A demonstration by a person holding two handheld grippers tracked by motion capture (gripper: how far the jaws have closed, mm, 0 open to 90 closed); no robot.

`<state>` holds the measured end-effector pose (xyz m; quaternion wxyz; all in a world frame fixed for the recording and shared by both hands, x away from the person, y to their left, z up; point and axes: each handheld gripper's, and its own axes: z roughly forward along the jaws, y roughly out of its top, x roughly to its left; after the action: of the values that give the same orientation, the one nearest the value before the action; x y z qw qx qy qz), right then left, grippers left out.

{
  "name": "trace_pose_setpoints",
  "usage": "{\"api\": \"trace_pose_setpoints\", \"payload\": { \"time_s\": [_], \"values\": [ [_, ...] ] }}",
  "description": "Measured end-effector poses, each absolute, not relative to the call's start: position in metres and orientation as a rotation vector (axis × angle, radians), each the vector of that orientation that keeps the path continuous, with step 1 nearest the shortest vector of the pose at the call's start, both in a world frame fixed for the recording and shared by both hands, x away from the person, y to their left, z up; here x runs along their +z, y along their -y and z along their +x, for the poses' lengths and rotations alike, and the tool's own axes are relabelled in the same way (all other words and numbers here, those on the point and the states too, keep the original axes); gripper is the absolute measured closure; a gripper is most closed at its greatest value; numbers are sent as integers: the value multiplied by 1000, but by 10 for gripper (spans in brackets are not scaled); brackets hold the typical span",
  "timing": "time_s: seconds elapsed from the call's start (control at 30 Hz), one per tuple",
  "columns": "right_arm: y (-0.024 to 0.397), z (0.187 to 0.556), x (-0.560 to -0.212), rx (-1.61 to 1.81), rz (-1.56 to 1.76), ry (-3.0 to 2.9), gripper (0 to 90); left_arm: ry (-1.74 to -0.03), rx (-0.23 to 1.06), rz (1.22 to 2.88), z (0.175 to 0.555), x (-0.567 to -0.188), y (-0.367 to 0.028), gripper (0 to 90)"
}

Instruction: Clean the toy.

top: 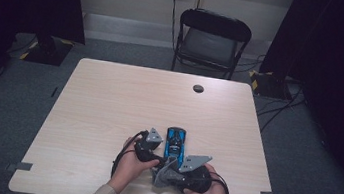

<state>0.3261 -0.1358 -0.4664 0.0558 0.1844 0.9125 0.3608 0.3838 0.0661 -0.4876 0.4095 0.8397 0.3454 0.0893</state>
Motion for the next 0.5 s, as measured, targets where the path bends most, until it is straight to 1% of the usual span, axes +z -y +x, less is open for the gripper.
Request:
{"api": "trace_pose_setpoints", "payload": {
  "time_s": [0.13,0.5],
  "values": [
    [134,331,-475,1071,586,-2748,681,-867,221,2107,384,-488,-67,268],
    [153,339,-474,1039,647,-2714,681,-859,238,2114,383,-488,-66,277]
  ]
}}
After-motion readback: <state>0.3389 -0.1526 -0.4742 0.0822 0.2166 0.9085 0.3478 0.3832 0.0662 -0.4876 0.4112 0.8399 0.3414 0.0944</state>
